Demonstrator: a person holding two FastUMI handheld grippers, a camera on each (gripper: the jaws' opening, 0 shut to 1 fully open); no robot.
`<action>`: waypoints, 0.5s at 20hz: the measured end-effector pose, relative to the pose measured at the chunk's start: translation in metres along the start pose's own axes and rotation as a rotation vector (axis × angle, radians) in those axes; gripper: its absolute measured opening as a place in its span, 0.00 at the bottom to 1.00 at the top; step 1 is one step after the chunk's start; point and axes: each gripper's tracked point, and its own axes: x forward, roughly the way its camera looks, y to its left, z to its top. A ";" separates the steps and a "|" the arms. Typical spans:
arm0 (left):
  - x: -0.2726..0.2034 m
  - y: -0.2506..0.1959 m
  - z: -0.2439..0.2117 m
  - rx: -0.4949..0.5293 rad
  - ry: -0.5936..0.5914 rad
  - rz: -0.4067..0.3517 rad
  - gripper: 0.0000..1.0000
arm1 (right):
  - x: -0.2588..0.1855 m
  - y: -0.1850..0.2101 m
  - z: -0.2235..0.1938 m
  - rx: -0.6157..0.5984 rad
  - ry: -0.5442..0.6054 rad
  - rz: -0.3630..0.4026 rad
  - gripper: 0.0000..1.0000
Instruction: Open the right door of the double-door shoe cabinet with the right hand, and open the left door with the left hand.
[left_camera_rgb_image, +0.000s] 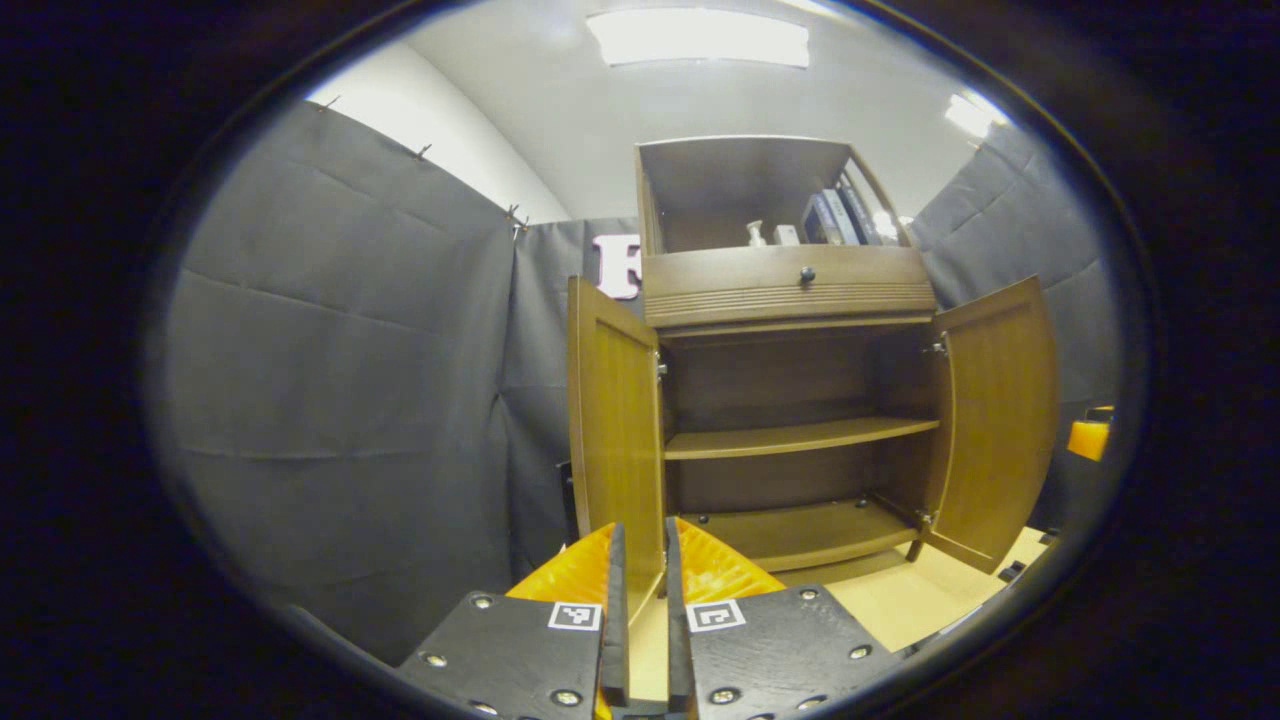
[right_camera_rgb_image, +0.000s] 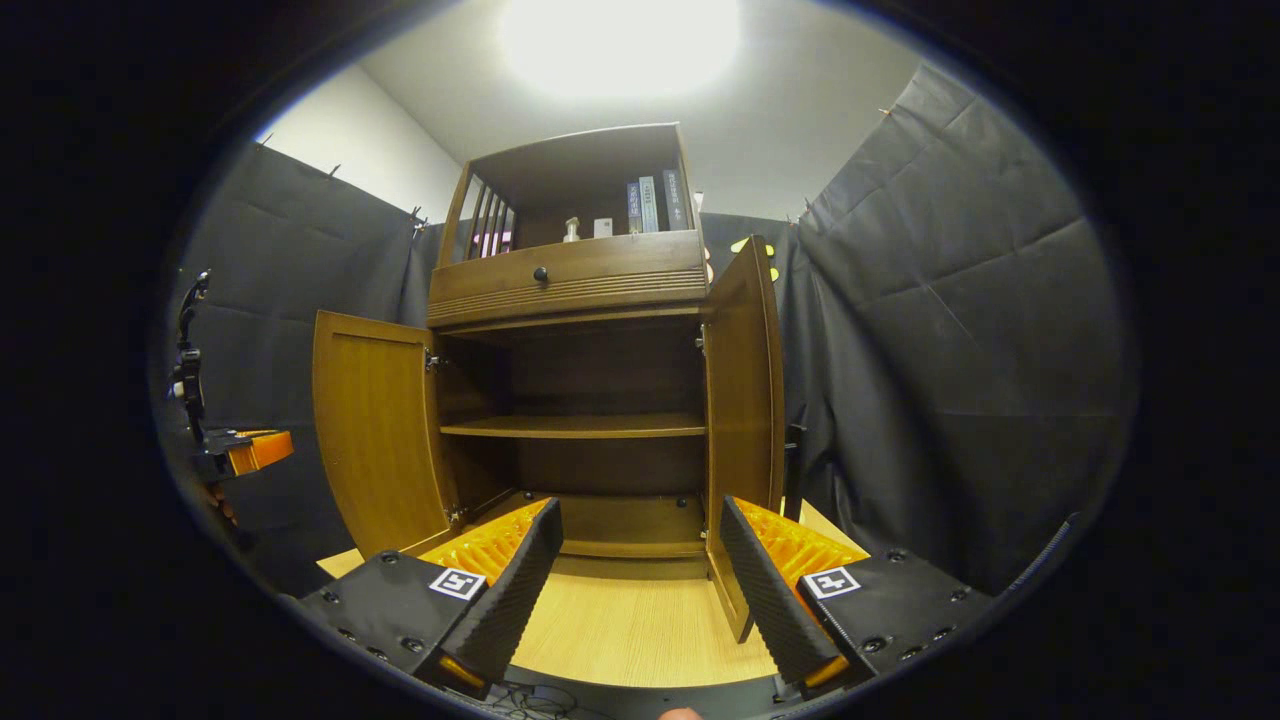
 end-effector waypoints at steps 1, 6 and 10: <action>-0.006 0.000 0.001 0.000 -0.004 -0.005 0.19 | -0.005 -0.001 0.001 -0.004 -0.006 -0.003 0.99; -0.041 -0.003 0.009 0.016 -0.025 -0.025 0.16 | -0.027 -0.007 -0.002 -0.022 -0.014 -0.033 0.99; -0.054 -0.003 0.007 0.022 -0.025 -0.034 0.15 | -0.043 -0.012 -0.002 -0.020 -0.017 -0.058 0.96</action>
